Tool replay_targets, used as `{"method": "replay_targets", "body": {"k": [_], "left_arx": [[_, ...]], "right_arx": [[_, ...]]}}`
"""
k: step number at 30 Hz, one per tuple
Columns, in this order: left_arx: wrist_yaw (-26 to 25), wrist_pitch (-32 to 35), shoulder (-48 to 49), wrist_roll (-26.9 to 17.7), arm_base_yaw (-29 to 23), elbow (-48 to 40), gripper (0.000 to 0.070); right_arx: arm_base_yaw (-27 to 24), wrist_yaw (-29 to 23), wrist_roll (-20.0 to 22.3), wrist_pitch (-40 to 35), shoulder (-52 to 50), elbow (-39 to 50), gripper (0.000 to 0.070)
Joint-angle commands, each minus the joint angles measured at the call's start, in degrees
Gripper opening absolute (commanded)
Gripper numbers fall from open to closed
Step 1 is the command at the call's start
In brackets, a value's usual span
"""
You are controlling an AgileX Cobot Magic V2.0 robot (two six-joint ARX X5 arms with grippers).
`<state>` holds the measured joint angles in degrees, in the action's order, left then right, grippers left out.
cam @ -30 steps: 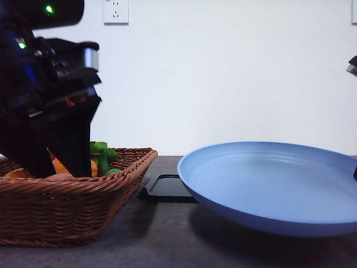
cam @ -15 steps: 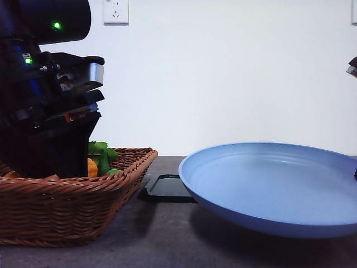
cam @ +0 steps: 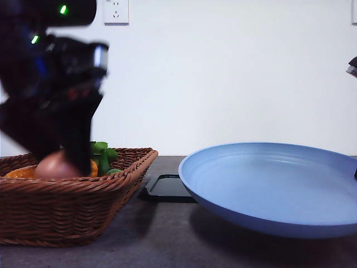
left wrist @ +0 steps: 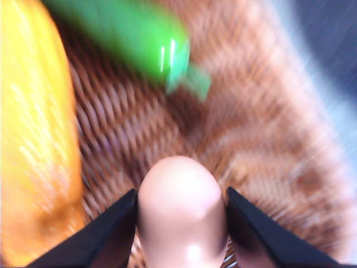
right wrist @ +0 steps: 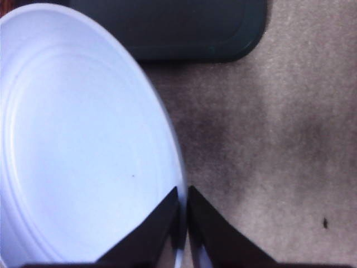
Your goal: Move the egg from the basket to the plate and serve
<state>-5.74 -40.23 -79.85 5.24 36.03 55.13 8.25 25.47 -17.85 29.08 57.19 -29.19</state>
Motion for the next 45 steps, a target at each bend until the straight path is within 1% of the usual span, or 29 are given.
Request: {"method": "replay_targets", "body": {"k": [1, 4, 6, 7, 9, 11, 14, 19, 23, 27, 35, 40, 45], "left_arx": [[-2.4, -0.2, -0.7, -0.5, 0.6, 4.1, 0.0165], [-9.1, 0.7, -0.7, 0.1, 1.3, 8.9, 0.0166], [-12.8, 3.5, -0.7, 0.4, 2.5, 10.8, 0.0166], [-13.9, 5.2, -0.7, 0.4, 3.4, 11.4, 0.0166], [-14.3, 8.8, -0.7, 0.3, 5.7, 11.7, 0.0166], [-13.5, 11.5, -1.1, 0.0, 8.3, 11.7, 0.0167], [-10.8, 14.1, -2.6, -0.5, 12.4, 11.7, 0.0173], [-3.8, 17.0, -6.9, -4.4, 18.3, 11.7, 0.0173], [-0.7, 19.1, -10.7, -7.2, 21.2, 11.7, 0.0173], [0.3, 21.2, -13.8, -9.8, 22.7, 11.7, 0.0173], [0.5, 22.3, -17.6, -10.8, 24.0, 11.7, 0.0179], [0.5, 22.2, -19.3, -10.8, 24.0, 11.7, 0.0233], [0.5, 22.6, -19.3, -10.7, 24.2, 11.7, 0.0326]], "right_arx": [[0.1, 1.0, 0.2, -0.2, 0.4, -0.2, 0.0000], [0.1, 2.6, 0.2, 0.8, 0.4, -0.2, 0.0000], [0.1, 3.8, 0.2, 1.5, 0.4, -0.2, 0.0000], [0.1, 4.4, 0.3, 1.7, 0.4, -0.2, 0.0000], [0.2, 5.2, 0.3, 2.1, 0.4, -0.2, 0.0000], [0.2, 6.1, 0.3, 2.8, 0.4, -0.2, 0.0000], [0.2, 6.5, 0.5, 3.6, 0.4, -0.2, 0.0000], [0.2, 6.5, 1.0, 5.0, 0.4, -0.2, 0.0000], [0.2, 6.5, 1.8, 6.2, 0.4, -0.2, 0.0000], [0.2, 6.5, 1.8, 6.6, 0.4, -0.2, 0.0000], [0.2, 6.5, 1.8, 6.6, 0.4, -0.2, 0.0000], [0.2, 6.5, 1.8, 6.6, 0.4, -0.2, 0.0000], [0.2, 6.5, 1.8, 6.6, 0.4, -0.2, 0.0000]]}}
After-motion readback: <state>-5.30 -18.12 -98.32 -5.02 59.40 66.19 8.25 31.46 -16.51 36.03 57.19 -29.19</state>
